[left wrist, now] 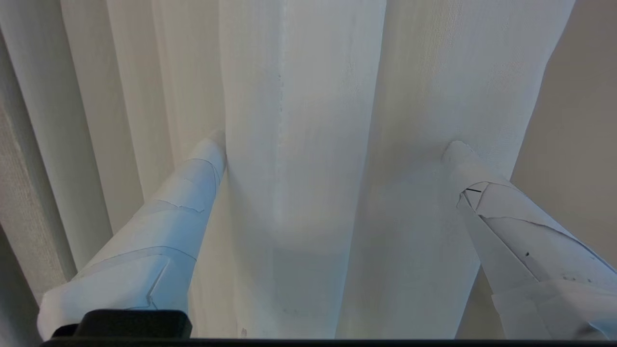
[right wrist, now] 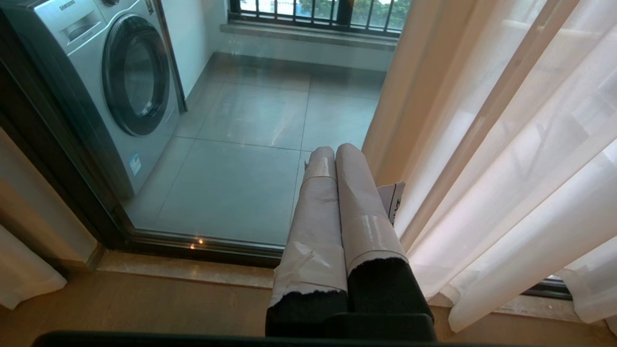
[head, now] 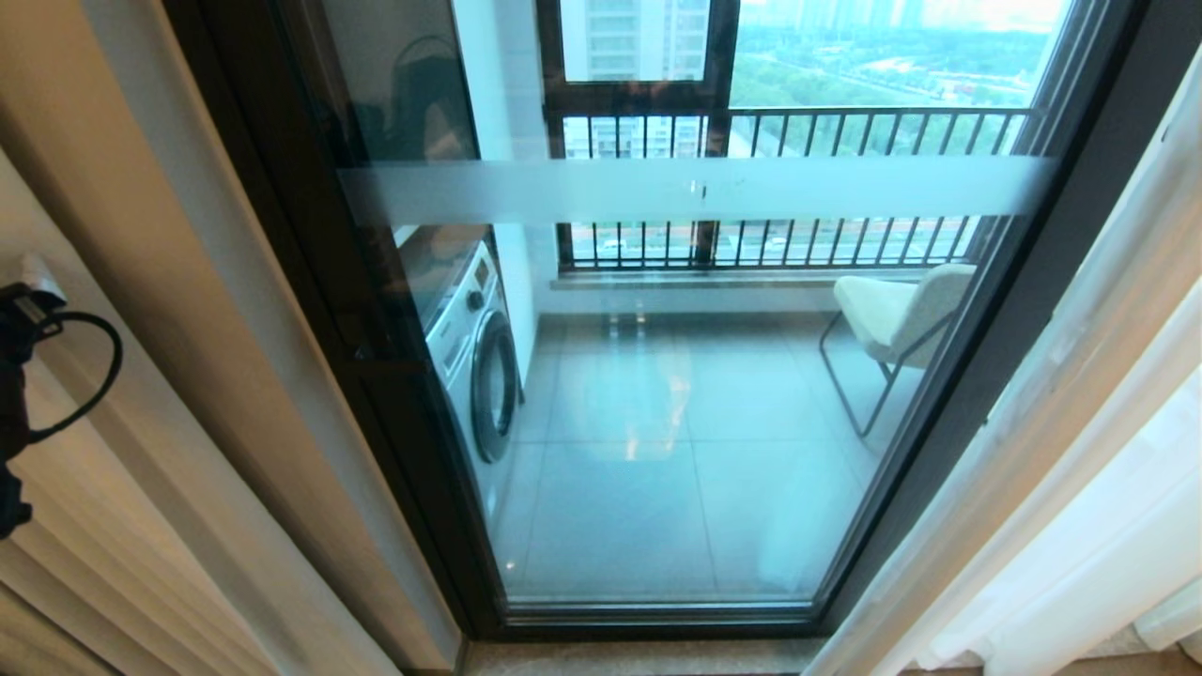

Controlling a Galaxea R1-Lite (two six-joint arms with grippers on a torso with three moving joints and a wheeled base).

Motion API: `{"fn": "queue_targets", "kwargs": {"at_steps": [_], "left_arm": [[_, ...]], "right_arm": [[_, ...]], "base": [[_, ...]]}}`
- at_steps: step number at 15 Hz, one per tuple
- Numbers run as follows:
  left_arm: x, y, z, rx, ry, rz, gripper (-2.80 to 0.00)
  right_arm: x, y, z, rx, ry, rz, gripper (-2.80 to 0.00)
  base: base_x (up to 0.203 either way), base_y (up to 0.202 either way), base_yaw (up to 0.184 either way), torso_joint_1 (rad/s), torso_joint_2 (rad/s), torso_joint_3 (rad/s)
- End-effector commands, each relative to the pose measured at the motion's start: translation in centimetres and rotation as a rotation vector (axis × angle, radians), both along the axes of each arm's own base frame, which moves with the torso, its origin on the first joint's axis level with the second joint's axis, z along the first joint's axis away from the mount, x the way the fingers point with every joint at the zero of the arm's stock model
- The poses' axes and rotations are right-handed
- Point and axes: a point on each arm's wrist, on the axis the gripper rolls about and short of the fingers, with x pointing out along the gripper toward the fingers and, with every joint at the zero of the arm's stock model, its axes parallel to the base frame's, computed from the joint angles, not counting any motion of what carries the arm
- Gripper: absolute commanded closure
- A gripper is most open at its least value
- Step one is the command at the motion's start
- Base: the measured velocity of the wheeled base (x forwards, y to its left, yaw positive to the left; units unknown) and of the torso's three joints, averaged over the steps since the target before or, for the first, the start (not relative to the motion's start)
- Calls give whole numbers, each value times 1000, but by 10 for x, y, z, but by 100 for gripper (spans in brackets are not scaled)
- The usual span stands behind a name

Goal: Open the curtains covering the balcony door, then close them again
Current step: Close the inner curtains on both sides

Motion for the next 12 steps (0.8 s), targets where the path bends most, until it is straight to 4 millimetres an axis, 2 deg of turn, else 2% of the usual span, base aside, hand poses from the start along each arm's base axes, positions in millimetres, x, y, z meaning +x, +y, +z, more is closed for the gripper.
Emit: {"fn": "queue_targets", "kwargs": {"at_steps": [1,12], "left_arm": [[0,0,1,5,-9,0,-280],[6,7,9,26,-43,8,-280]], "right_arm": [[0,0,0,-1,1,1,0],[0,0,0,-1,1,1,0]], "base": [[0,0,0,0,0,0],[0,0,0,0,0,0]]}}
